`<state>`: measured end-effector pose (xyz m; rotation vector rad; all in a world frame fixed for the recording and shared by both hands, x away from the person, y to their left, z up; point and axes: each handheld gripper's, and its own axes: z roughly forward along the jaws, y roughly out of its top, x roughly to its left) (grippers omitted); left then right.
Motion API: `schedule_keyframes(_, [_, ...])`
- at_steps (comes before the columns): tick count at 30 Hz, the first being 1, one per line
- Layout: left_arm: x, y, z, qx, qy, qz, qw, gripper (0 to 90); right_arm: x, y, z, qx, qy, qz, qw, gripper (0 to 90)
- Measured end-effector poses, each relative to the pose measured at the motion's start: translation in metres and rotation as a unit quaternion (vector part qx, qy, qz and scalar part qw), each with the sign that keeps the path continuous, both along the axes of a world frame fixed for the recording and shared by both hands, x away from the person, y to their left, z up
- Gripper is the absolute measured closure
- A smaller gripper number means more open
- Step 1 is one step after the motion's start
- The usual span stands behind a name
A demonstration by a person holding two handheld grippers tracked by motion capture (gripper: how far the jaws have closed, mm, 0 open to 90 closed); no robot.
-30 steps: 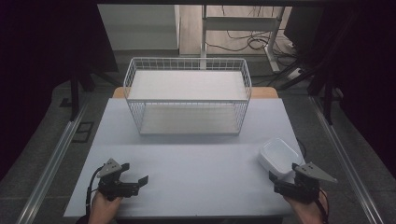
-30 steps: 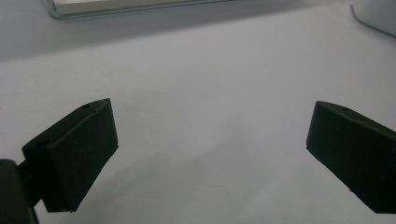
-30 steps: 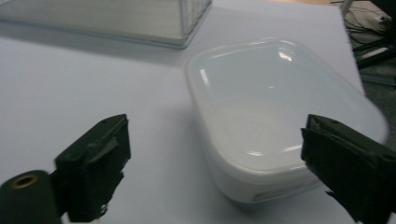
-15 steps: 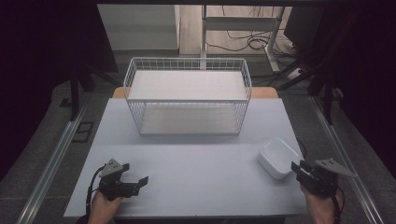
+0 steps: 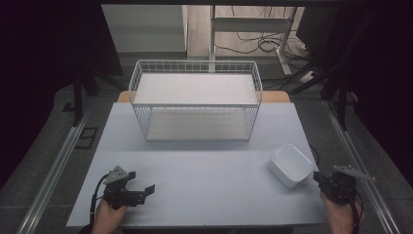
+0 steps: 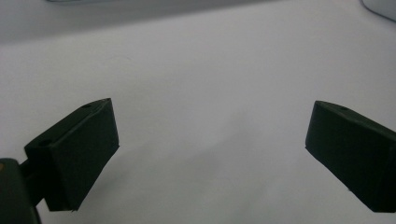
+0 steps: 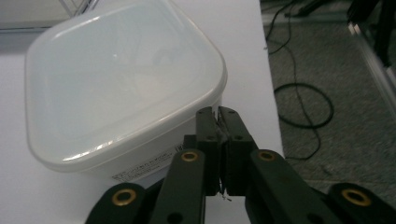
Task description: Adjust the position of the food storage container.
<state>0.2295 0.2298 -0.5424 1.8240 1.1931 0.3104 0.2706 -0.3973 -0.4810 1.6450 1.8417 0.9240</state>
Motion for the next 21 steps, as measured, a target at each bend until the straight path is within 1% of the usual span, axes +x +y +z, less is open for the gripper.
schedule_keyframes(2, [0.000,0.000,0.000,-0.001,0.001,0.000,1.0000,2.5,0.005,0.002,-0.003,-0.003,0.011,0.002,0.9999,88.8])
schedule_keyframes(3, [0.000,0.000,0.000,-0.001,0.001,0.000,1.0000,2.5,0.005,0.002,-0.003,-0.003,0.011,0.002,0.9999,88.8])
schedule_keyframes(4, [0.000,0.000,0.000,-0.001,0.001,0.000,1.0000,2.5,0.011,0.003,-0.004,-0.013,0.013,0.000,0.9998,88.8])
schedule_keyframes(6, [0.000,0.000,0.000,-0.001,0.001,0.000,1.0000,2.6,0.013,0.003,-0.004,-0.014,0.012,-0.001,0.9998,88.8])
schedule_keyframes(7, [0.000,0.000,0.000,-0.001,0.001,-0.001,1.0000,2.7,0.023,0.001,-0.004,-0.016,0.011,-0.004,0.9998,88.8])
schedule_keyframes(8, [0.000,-0.001,0.000,-0.001,0.002,0.000,1.0000,2.8,0.026,0.001,-0.004,-0.016,0.012,-0.004,0.9998,88.8])
schedule_keyframes(9, [0.000,-0.001,0.000,-0.001,0.002,0.000,1.0000,2.9,0.026,0.001,-0.004,-0.016,0.012,-0.004,0.9998,88.8])
schedule_keyframes(10, [0.000,-0.001,0.000,0.002,0.002,-0.002,1.0000,2.9,0.037,0.002,-0.005,-0.017,0.013,-0.003,0.9998,88.8])
schedule_keyframes(11, [0.000,-0.001,0.000,0.002,0.002,-0.002,1.0000,2.9,0.037,0.002,-0.005,-0.017,0.013,-0.003,0.9998,88.8])
schedule_keyframes(12, [0.000,-0.002,0.000,0.003,0.003,-0.003,1.0000,2.9,0.040,0.002,-0.005,-0.017,0.014,-0.001,0.9997,88.8])
schedule_keyframes(14, [0.000,-0.002,0.000,0.004,0.004,-0.003,1.0000,3.0,0.055,0.003,-0.006,-0.013,0.015,0.006,0.9998,88.7])
schedule_keyframes(15, [0.000,-0.002,0.000,0.004,0.004,-0.003,1.0000,2.9,0.055,0.003,-0.006,-0.013,0.015,0.006,0.9998,88.7])
schedule_keyframes(16, [0.001,-0.002,-0.001,0.006,0.007,-0.005,1.0000,2.9,0.064,0.002,-0.006,-0.011,0.012,0.012,0.9998,88.6])
schedule_keyframes(17, [0.001,-0.002,-0.001,0.006,0.007,-0.005,1.0000,2.9,0.068,0.002,-0.006,-0.011,0.012,0.015,0.9998,88.6])
schedule_keyframes(18, [0.001,-0.003,-0.001,0.008,0.006,-0.006,0.9999,2.9,0.068,0.002,-0.006,-0.011,0.012,0.015,0.9998,88.6])
schedule_keyframes(19, [0.001,-0.004,-0.001,0.009,0.008,-0.006,0.9999,3.0,0.073,0.002,-0.006,-0.008,0.011,0.016,0.9998,88.7])
schedule_keyframes(20, [0.001,-0.004,-0.001,0.011,0.008,-0.008,0.9999,2.9,0.083,0.002,-0.007,0.004,0.012,0.029,0.9995,88.7])
schedule_keyframes(21, [0.001,-0.004,-0.002,0.012,0.008,-0.009,0.9999,2.9,0.083,0.002,-0.007,0.004,0.012,0.029,0.9995,88.7])
